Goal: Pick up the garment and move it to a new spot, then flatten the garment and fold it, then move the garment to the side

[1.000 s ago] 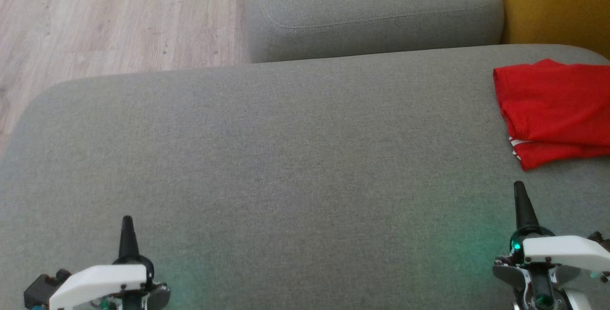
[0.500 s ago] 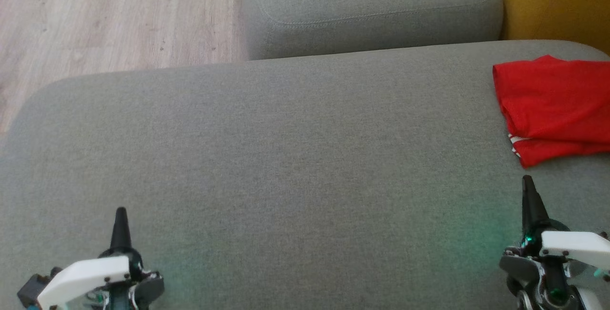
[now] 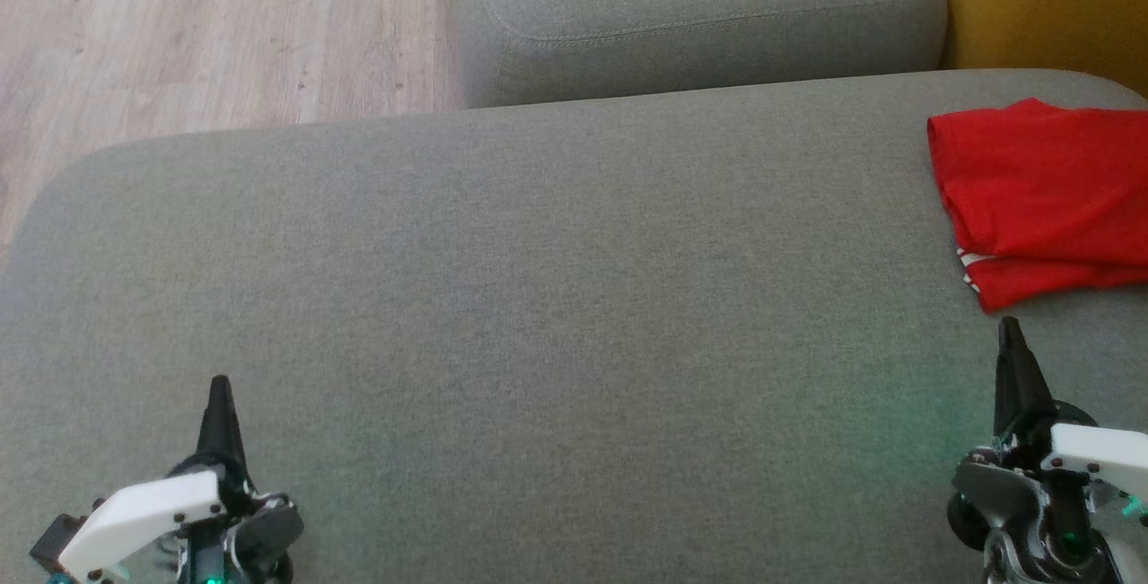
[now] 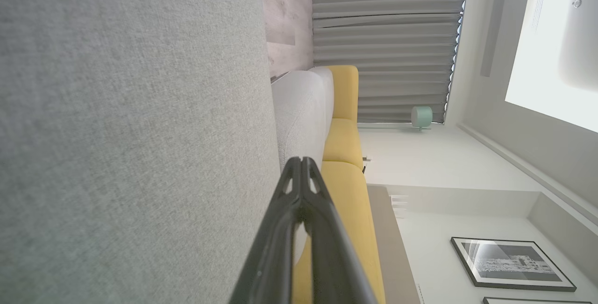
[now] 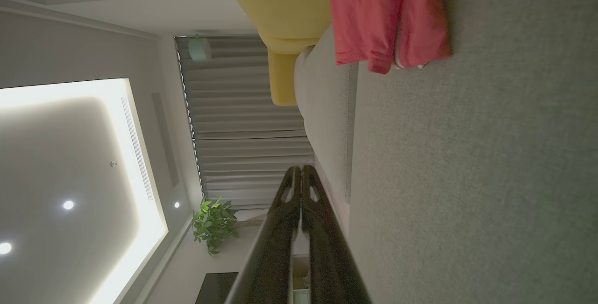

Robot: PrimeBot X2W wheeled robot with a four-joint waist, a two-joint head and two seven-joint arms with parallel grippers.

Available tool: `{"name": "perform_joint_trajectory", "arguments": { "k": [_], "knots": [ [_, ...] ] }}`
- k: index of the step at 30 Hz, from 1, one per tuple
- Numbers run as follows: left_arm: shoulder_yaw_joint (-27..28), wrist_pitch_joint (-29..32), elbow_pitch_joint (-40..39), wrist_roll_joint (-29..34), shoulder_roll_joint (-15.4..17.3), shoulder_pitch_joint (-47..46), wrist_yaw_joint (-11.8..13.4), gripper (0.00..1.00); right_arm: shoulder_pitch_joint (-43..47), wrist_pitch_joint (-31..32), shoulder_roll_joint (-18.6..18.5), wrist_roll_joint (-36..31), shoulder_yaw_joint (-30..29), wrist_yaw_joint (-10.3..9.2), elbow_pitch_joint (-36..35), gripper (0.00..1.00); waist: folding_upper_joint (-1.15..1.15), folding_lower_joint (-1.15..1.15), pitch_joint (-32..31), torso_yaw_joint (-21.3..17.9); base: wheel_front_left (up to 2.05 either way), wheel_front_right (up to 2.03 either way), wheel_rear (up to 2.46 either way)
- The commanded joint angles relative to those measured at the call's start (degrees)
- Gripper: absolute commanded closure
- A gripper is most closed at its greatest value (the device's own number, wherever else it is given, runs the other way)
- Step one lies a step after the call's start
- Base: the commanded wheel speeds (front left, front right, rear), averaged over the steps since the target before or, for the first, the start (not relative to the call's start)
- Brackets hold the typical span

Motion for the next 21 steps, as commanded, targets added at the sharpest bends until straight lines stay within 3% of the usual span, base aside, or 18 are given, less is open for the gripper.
{"name": "perform_joint_trajectory", "arguments": {
  "k": [1,21],
  "knots": [
    [2.3,0.4,-2.1,-0.3,0.2,-2.9,-0.4,1.00,-3.0,0.6,-0.7,0.5,1.0,-0.04,-2.2,1.00,0.00,0.00,0.0,0.0,0.00,0.00,0.00],
    [2.3,0.4,-2.1,-0.3,0.2,-2.9,-0.4,1.00,-3.1,0.9,-0.4,0.2,0.7,-0.04,-2.2,1.00,0.00,0.00,0.0,0.0,0.00,0.00,0.00]
  ]
}}
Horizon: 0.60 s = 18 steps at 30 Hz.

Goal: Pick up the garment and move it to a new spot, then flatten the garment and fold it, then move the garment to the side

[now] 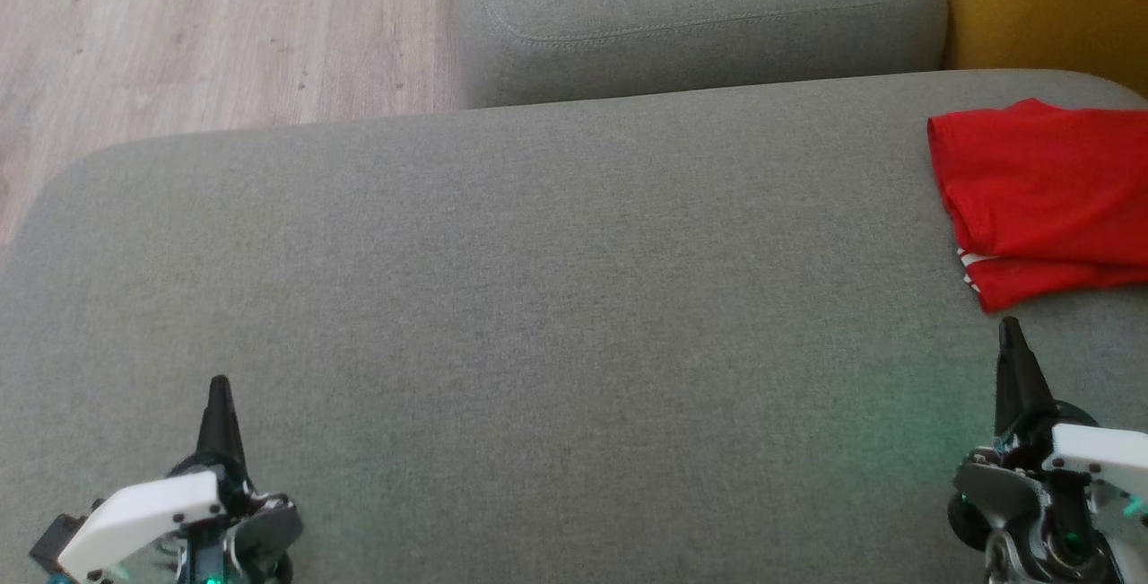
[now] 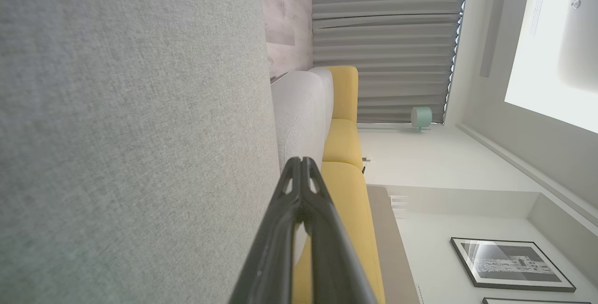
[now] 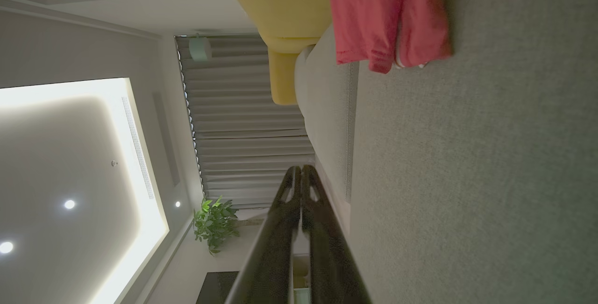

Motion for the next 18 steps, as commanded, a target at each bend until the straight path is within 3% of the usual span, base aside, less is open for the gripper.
{"name": "perform_joint_trajectory", "arguments": {
  "k": [1,18],
  "knots": [
    [2.2,0.4,-2.1,-0.3,0.2,-2.8,-0.4,1.00,-3.1,0.4,-0.5,0.0,0.9,-0.04,-2.2,1.00,0.00,0.00,0.0,0.0,0.00,0.00,0.00],
    [2.2,0.4,-2.1,-0.3,0.2,-2.8,-0.4,1.00,-3.1,0.6,-0.3,-0.2,0.7,-0.04,-2.2,1.00,0.00,0.00,0.0,0.0,0.00,0.00,0.00]
  ]
}}
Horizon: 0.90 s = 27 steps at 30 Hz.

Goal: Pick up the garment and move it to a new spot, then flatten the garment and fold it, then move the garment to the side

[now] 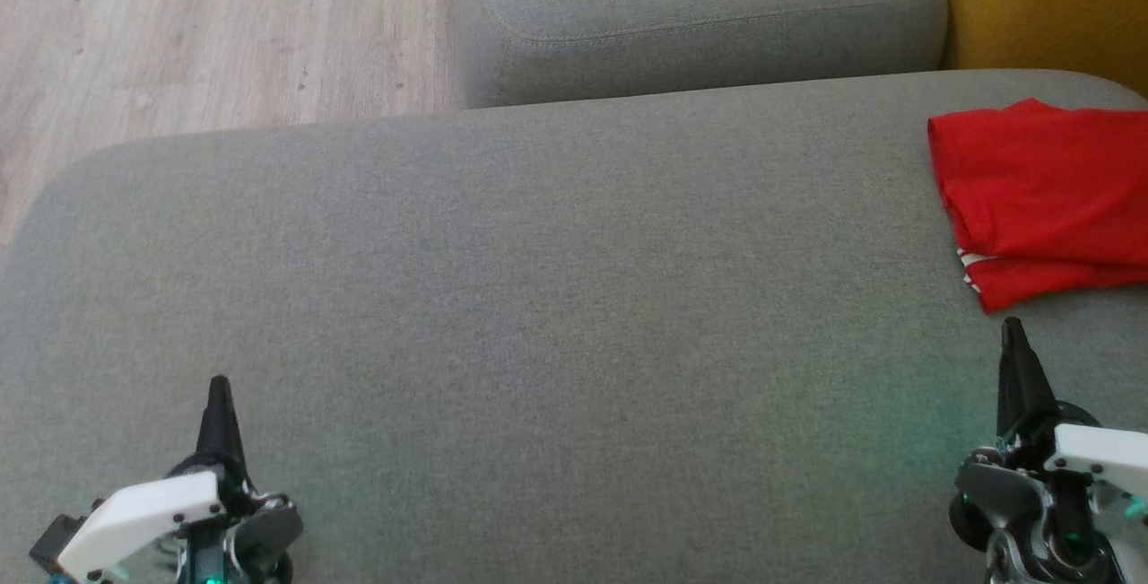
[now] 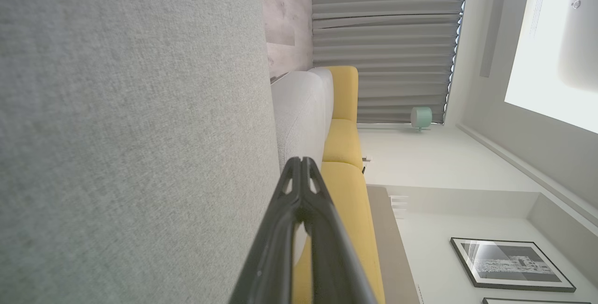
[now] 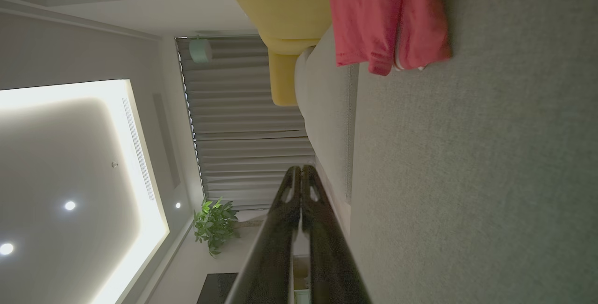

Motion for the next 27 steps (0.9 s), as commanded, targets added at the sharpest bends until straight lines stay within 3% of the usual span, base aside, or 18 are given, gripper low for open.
{"name": "perform_joint_trajectory", "arguments": {
  "k": [1,27],
  "knots": [
    [2.2,0.4,-2.1,-0.3,0.2,-2.7,-0.4,1.00,-3.1,0.6,-0.3,-0.2,1.0,-0.04,-2.2,1.00,0.00,0.00,0.0,0.0,0.00,0.00,0.00],
    [2.2,0.4,-2.1,-0.3,0.2,-2.7,-0.4,1.00,-3.1,0.8,-0.2,-0.4,0.7,-0.04,-2.2,1.00,0.00,0.00,0.0,0.0,0.00,0.00,0.00]
  ]
}}
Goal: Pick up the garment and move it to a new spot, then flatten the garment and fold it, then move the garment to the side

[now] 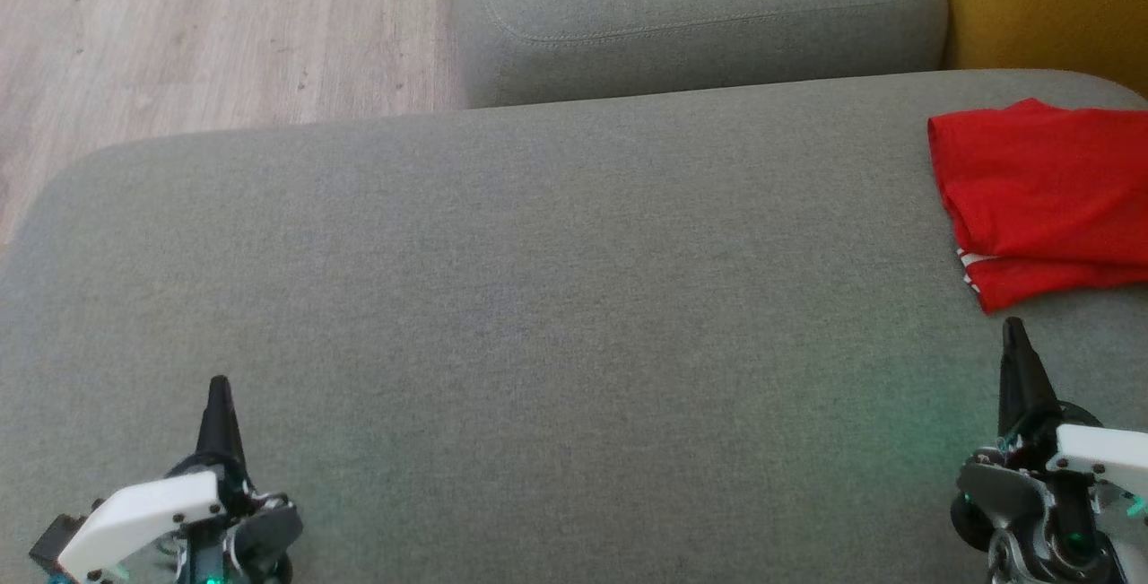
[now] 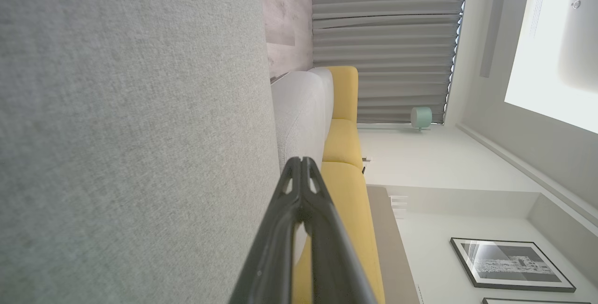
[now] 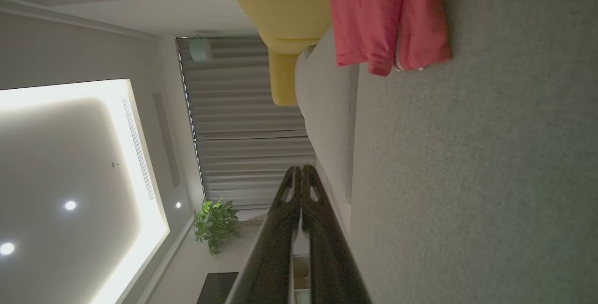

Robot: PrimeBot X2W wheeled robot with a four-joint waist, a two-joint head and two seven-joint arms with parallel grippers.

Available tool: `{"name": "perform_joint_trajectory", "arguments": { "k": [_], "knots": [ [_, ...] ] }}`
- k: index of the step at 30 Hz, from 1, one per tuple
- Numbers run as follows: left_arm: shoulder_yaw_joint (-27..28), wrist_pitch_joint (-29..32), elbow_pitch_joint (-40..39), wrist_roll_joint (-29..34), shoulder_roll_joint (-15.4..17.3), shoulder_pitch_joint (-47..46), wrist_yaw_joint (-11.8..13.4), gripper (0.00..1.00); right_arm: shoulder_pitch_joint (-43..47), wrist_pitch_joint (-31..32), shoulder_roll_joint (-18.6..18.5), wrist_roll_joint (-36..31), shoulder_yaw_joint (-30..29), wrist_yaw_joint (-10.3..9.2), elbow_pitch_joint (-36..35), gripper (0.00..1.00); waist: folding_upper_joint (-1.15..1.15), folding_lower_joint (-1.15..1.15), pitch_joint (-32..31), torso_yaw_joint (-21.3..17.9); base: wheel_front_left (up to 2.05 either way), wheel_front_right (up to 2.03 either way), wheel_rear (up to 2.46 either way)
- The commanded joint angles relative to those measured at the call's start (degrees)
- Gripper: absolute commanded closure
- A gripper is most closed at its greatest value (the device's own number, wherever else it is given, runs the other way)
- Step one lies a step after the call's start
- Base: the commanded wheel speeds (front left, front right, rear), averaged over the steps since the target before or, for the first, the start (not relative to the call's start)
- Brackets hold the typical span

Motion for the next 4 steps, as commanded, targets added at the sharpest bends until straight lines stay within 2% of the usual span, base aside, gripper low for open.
{"name": "perform_joint_trajectory", "arguments": {
  "k": [1,4],
  "knots": [
    [2.1,0.4,-2.1,-0.3,0.2,-2.7,-0.4,1.00,-3.1,0.3,-0.2,-0.4,1.1,-0.04,-2.2,1.00,0.00,0.00,0.0,0.0,0.00,0.00,0.00],
    [2.1,0.4,-2.1,-0.3,0.2,-2.7,-0.4,1.00,-3.1,0.4,-0.2,-0.4,1.0,-0.04,-2.2,1.00,0.00,0.00,0.0,0.0,0.00,0.00,0.00]
  ]
}}
